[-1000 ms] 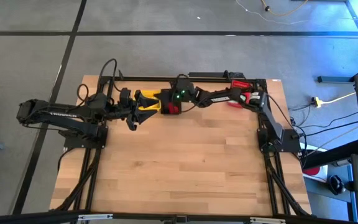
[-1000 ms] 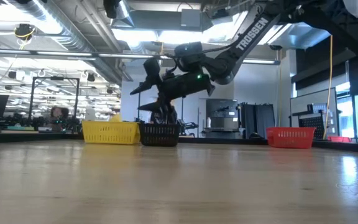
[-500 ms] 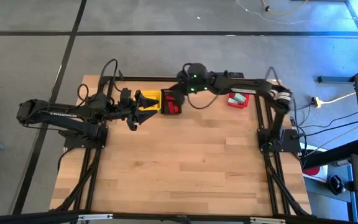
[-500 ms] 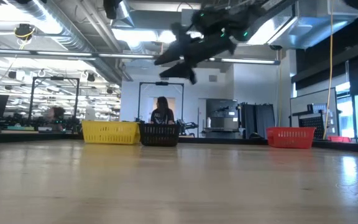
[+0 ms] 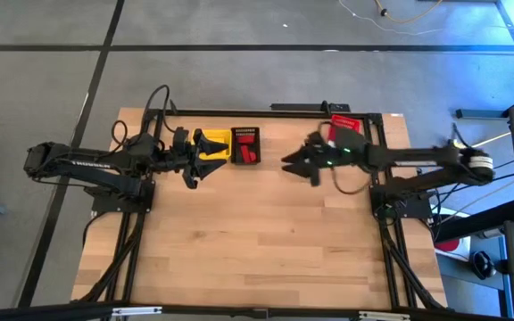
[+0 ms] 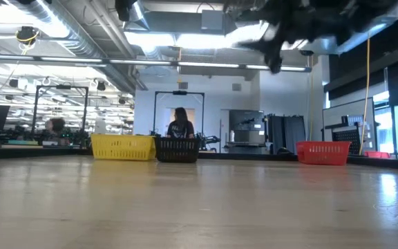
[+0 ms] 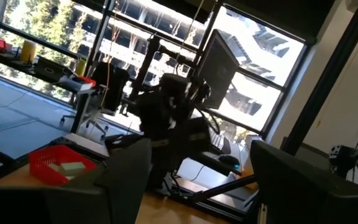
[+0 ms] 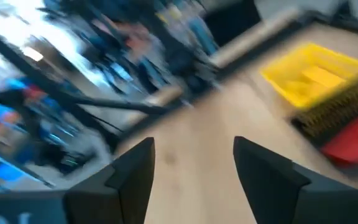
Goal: Sort & place blocks by color
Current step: Return to Home Position
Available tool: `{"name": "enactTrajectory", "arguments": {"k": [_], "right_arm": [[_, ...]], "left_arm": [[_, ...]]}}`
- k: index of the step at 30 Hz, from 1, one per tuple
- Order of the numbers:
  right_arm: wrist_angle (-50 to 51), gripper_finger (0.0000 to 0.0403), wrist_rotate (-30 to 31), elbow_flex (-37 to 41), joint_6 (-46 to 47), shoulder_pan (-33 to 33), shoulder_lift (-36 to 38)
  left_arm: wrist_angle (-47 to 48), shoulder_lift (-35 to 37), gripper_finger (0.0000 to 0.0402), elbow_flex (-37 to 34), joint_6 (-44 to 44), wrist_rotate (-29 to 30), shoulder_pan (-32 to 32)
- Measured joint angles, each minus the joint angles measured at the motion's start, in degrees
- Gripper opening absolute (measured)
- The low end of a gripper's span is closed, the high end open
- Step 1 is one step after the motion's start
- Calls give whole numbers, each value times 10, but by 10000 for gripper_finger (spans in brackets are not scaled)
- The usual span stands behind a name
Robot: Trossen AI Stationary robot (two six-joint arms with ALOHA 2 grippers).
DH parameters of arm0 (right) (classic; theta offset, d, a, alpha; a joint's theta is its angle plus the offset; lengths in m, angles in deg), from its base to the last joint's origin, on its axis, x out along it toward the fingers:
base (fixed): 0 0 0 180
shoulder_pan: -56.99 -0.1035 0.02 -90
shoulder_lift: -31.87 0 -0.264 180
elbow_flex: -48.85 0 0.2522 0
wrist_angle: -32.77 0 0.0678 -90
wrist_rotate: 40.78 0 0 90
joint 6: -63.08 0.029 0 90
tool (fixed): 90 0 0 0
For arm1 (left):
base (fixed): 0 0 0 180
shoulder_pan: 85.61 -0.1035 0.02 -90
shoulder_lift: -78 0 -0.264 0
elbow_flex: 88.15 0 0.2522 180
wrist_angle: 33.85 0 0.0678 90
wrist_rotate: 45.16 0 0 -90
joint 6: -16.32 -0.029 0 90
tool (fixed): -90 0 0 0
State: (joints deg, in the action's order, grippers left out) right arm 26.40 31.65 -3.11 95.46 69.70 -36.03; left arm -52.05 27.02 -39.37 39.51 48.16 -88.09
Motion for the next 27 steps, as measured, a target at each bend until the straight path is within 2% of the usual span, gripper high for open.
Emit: {"name": "enactTrajectory", "arguments": {"k": [4,8,11,20,23,25,27], "right_arm": [[-46,218,42,27,-29,-49,68],[-46,218,83,27,-176,-90,93],[-47,218,90,27,-270,-108,96],[-54,218,91,28,-250,-114,96],[-54,218,91,28,-250,-114,96],[-54,218,91,28,-245,-114,96],[-54,218,91,28,-233,-114,96]], "left_arm": [[3,0,267,0,-11,0,0],[5,0,267,0,-13,-8,0],[7,0,267,0,-15,-20,0],[24,0,263,0,-32,-38,0],[30,0,227,0,-46,-50,7],[48,1,180,0,-48,-52,12],[80,14,116,0,-49,-54,12]]}}
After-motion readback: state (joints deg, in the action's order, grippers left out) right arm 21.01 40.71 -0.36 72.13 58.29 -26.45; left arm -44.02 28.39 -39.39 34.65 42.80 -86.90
